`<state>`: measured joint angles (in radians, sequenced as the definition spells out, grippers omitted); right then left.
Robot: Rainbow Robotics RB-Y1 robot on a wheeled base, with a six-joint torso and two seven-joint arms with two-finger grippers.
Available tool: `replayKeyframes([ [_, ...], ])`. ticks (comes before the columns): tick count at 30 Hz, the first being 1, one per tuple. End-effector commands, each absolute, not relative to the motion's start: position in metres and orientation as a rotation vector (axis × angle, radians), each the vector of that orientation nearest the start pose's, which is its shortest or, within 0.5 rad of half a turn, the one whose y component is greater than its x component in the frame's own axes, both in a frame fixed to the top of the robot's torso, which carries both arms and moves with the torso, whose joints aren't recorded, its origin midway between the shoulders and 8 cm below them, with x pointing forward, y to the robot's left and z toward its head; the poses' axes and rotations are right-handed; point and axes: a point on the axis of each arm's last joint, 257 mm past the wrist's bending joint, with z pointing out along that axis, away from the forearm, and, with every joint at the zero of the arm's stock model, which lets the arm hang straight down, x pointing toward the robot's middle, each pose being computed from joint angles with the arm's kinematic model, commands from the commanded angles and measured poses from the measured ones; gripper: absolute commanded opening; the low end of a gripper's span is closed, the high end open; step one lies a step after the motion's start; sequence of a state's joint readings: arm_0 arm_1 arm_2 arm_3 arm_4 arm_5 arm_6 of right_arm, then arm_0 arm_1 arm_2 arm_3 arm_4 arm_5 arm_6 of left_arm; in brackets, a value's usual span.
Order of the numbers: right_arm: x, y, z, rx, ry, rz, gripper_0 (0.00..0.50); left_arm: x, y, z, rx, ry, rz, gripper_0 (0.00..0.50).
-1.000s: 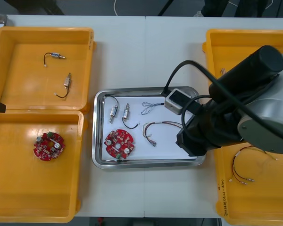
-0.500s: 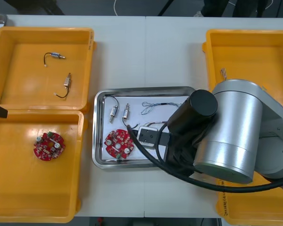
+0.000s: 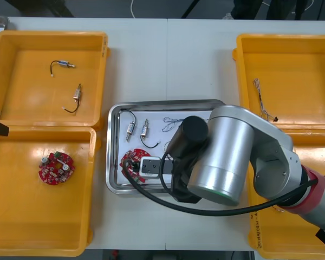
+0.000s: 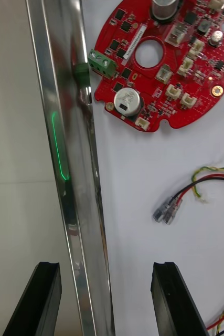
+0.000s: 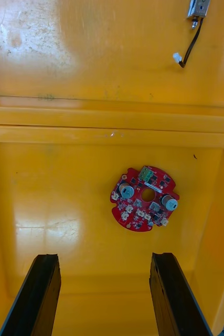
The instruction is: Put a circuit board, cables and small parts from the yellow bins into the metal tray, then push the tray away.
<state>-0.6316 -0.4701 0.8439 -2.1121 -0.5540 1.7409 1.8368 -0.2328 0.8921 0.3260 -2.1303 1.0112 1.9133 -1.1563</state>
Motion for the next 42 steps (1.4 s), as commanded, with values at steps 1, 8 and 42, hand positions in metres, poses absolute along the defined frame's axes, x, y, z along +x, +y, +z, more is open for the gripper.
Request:
replayKeyframes([
  [1,0.341,-0.004,-0.272,-2.013,1.865,-0.221,0.5,0.373,0.387,-0.122,0.049,2.675,0.027,0.5],
  [8,0.334,0.001,-0.291,-2.12,1.799,-0.294,0.5,0.373,0.387,-0.122,0.049,2.675,0.027,0.5],
  [42,0.353,0.002,-0.311,-2.103,1.831,-0.378,0.5,0.373,0.387,-0.122,0.049,2.675,0.027,0.5],
])
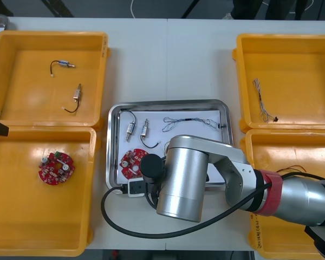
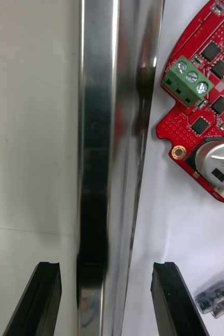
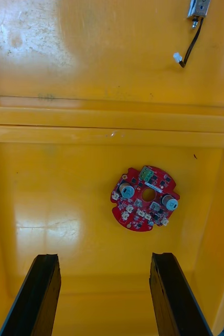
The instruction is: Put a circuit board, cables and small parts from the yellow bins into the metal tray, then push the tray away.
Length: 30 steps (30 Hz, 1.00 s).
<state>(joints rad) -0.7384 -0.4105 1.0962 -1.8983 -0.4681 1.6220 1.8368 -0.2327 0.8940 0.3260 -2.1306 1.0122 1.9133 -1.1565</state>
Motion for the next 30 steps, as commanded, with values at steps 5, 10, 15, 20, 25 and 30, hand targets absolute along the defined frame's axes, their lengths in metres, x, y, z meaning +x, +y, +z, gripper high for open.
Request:
replayKeyframes([
  [5,0.356,-0.001,-0.31,-2.093,1.838,-0.404,0.343,0.373,0.387,-0.122,0.049,2.675,0.027,0.5],
  [10,0.359,0.0,-0.306,-2.089,1.829,-0.415,0.0,0.373,0.387,-0.122,0.049,2.675,0.027,0.5],
  [15,0.364,0.0,-0.302,-2.071,1.826,-0.43,0.0,0.373,0.387,-0.122,0.049,2.675,0.027,0.5],
  [20,0.373,-0.002,-0.297,-2.033,1.835,-0.455,0.0,0.373,0.387,-0.122,0.049,2.675,0.027,0.5],
  [25,0.38,-0.006,-0.292,-2.006,1.847,-0.475,0.0,0.373,0.387,-0.122,0.049,2.675,0.027,0.5],
  [30,0.384,-0.008,-0.288,-1.976,1.876,-0.472,0.0,0.373,0.387,-0.122,0.049,2.675,0.027,0.5],
])
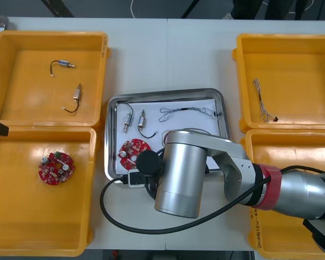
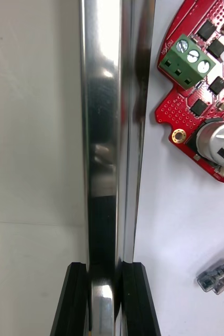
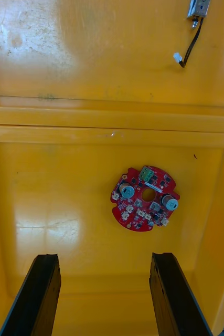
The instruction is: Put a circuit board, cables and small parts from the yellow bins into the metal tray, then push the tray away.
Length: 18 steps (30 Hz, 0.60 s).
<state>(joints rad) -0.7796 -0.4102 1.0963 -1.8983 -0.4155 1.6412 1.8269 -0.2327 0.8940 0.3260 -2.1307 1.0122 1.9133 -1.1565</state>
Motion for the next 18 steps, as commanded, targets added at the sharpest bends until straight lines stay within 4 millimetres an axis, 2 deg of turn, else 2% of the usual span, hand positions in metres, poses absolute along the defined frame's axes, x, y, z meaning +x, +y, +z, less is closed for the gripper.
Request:
replayKeyframes([
  [1,0.385,-0.01,-0.288,-1.951,1.903,-0.468,0.0,0.373,0.387,-0.122,0.049,2.675,0.027,0.5],
  [7,0.39,-0.009,-0.283,-1.913,1.919,-0.474,0.0,0.373,0.387,-0.122,0.049,2.675,0.027,0.5],
  [12,0.401,-0.014,-0.281,-1.89,1.935,-0.501,0.0,0.373,0.387,-0.122,0.049,2.675,0.027,0.5],
  [18,0.41,-0.008,-0.274,-1.887,1.901,-0.507,0.0,0.373,0.387,-0.122,0.049,2.675,0.027,0.5],
])
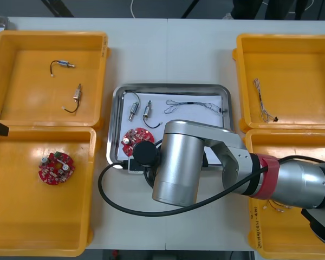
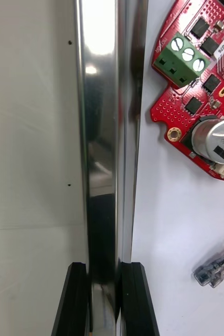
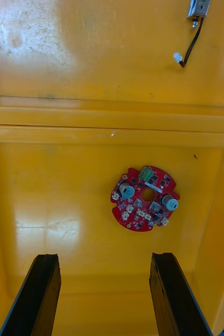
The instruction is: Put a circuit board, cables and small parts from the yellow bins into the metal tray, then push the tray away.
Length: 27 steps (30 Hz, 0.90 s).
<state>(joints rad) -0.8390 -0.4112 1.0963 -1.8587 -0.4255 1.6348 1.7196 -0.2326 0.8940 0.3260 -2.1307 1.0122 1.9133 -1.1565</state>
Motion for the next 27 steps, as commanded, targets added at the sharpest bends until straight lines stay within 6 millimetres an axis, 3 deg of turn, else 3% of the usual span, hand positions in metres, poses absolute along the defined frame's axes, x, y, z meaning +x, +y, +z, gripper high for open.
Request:
replayKeyframes([
  [1,0.41,-0.008,-0.274,-1.887,1.901,-0.507,0.0,0.373,0.387,-0.122,0.049,2.675,0.027,0.5],
  [16,0.451,0.008,-0.257,-1.868,1.832,-0.525,0.0,0.373,0.387,-0.122,0.049,2.675,0.027,0.5],
  [27,0.485,0.005,-0.244,-1.82,1.818,-0.58,0.0,0.373,0.387,-0.122,0.049,2.675,0.027,0.5],
])
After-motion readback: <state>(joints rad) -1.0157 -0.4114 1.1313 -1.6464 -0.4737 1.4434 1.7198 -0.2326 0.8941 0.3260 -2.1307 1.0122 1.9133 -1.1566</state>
